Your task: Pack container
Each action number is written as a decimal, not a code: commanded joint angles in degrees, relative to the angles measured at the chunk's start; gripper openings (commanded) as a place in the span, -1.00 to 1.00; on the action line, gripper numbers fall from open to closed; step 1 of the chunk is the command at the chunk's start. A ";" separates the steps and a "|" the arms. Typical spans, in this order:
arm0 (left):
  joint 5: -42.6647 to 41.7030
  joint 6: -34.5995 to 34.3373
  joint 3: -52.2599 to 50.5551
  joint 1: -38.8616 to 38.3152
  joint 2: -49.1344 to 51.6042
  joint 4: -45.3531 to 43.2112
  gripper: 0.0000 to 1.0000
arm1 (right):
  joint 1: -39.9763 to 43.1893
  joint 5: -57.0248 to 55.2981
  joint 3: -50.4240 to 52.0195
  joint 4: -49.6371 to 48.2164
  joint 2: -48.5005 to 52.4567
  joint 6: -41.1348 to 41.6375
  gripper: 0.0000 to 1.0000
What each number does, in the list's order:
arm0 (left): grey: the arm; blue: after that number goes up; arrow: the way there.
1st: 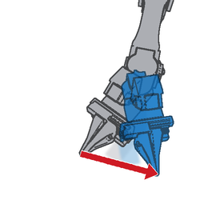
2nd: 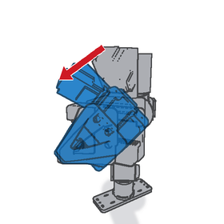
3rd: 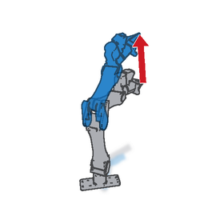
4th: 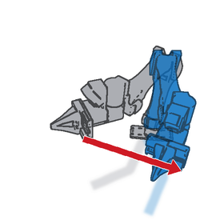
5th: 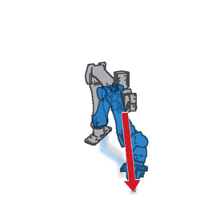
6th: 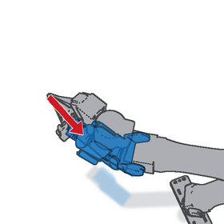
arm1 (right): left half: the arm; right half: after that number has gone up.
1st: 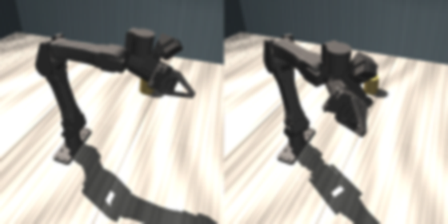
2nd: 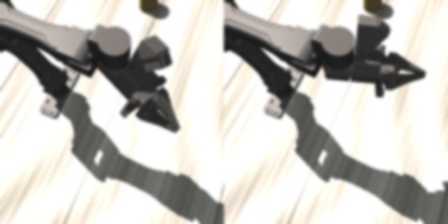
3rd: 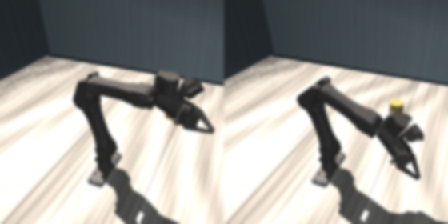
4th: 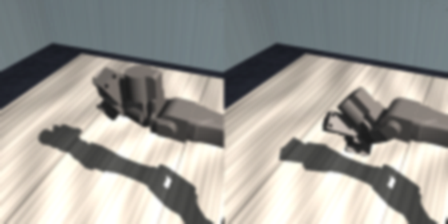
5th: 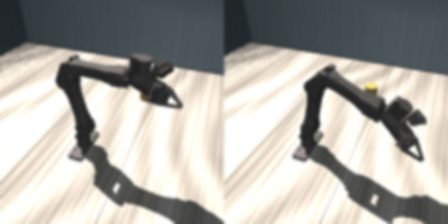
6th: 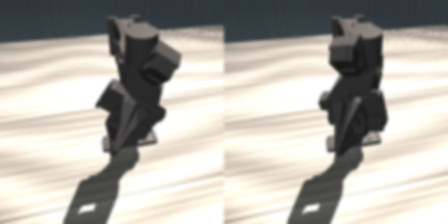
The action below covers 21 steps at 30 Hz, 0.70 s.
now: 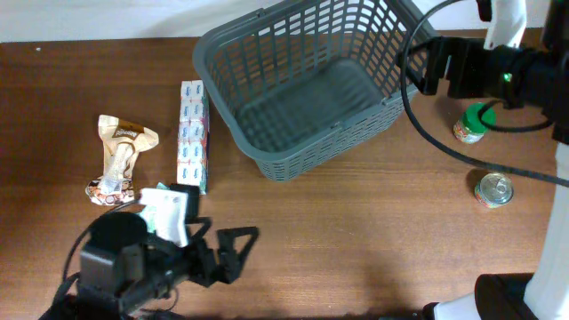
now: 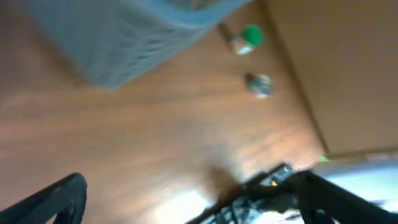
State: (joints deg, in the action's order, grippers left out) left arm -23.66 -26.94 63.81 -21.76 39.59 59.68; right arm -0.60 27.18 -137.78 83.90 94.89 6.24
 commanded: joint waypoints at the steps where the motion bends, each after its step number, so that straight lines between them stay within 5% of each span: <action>1: 6.93 -4.61 1.49 -10.27 1.84 -4.31 0.99 | -0.52 1.75 -0.57 -1.81 -0.96 0.74 0.97; 6: 22.64 -6.45 3.67 -27.43 9.49 -4.98 0.99 | -0.66 2.73 -0.57 -4.46 0.39 2.40 0.98; 10: 28.20 0.94 8.00 -35.04 17.38 -4.22 0.99 | -1.01 5.55 -0.57 -4.83 3.67 2.38 0.98; 13: 28.22 5.66 8.76 -37.16 21.62 -4.26 0.99 | -0.98 6.86 -0.57 -4.61 5.57 2.34 0.97; 21: 24.81 5.60 8.68 -37.24 32.87 -3.48 0.99 | -0.90 6.91 -0.50 -4.59 5.88 1.33 0.98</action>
State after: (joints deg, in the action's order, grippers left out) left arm 2.17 -23.14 71.48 -58.76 69.38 56.01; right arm -0.95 32.51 -137.80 79.24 101.65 8.32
